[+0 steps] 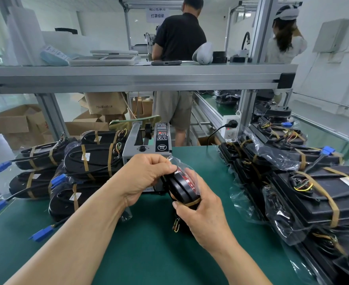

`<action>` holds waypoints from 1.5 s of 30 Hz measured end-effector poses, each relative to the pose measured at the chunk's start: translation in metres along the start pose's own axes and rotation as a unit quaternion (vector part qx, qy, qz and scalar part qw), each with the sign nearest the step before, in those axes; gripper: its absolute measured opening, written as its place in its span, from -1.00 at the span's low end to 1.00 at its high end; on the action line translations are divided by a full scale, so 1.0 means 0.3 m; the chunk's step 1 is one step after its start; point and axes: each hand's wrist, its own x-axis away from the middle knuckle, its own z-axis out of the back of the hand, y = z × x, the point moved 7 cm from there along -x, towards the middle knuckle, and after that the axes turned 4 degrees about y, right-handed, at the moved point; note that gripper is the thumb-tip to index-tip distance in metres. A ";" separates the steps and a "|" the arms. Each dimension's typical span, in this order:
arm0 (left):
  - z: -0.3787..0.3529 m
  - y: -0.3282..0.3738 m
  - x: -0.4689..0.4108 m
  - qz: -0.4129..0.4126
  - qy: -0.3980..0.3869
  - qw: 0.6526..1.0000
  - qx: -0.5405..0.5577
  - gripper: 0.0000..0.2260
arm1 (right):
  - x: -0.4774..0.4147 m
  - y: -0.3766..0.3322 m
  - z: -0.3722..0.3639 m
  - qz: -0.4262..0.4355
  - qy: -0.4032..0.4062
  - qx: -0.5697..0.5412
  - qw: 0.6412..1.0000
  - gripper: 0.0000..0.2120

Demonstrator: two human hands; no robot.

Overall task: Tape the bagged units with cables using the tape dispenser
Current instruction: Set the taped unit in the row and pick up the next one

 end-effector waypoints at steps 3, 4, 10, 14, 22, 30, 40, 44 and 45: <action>0.000 -0.003 -0.003 -0.003 0.011 1.000 0.004 -0.83 | 0.000 -0.001 0.001 0.001 0.001 -0.007 1.000 -0.31; 0.001 -0.004 -0.004 -0.003 0.014 1.000 0.009 -0.83 | 0.000 -0.001 0.001 0.001 0.001 -0.008 1.000 -0.31; 0.004 -0.005 -0.003 -0.008 0.018 1.000 0.015 -0.85 | 0.002 -0.001 0.001 0.001 -0.002 -0.004 1.000 -0.33; 0.006 -0.004 -0.003 -0.014 0.022 1.000 0.007 -0.85 | 0.002 0.000 -0.001 0.000 -0.001 -0.004 1.000 -0.33; 0.026 0.011 -0.009 -0.058 0.062 0.993 -0.076 -0.85 | 0.004 0.004 -0.003 -0.004 -0.002 -0.001 1.000 -0.32; 0.013 -0.056 -0.023 -0.001 0.086 0.996 0.017 -0.88 | 0.002 0.010 -0.002 -0.006 -0.005 0.002 1.000 -0.31; -0.004 -0.081 -0.034 -0.010 0.134 0.990 0.048 -0.86 | -0.005 -0.003 0.006 -0.005 -0.004 -0.014 1.000 -0.27; -0.022 -0.102 0.005 -0.038 0.101 0.989 0.104 -0.91 | -0.005 -0.007 0.011 -0.011 -0.003 -0.020 1.000 -0.28; -0.018 -0.111 0.007 -0.035 0.090 0.988 0.117 -0.88 | -0.004 -0.009 0.012 -0.010 -0.002 -0.020 1.000 -0.28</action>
